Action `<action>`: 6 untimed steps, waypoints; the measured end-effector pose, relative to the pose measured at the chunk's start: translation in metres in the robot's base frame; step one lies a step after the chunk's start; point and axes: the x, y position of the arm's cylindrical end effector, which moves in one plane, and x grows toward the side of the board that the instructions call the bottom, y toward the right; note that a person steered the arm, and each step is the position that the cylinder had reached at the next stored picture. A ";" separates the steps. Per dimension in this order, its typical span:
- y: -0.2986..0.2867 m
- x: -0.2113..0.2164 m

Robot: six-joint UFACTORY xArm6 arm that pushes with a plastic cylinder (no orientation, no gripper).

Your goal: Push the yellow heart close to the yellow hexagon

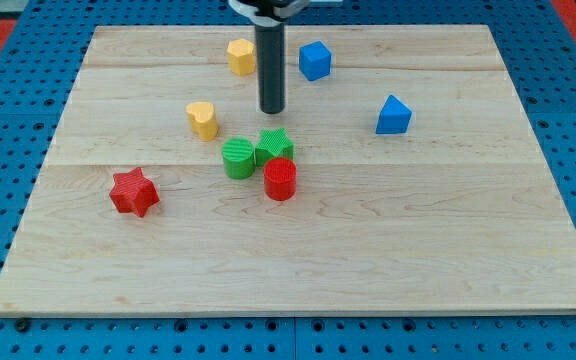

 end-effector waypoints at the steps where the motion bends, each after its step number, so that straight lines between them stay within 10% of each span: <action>1: -0.024 -0.001; 3: -0.126 -0.009; 4: -0.161 0.058; 6: -0.058 0.038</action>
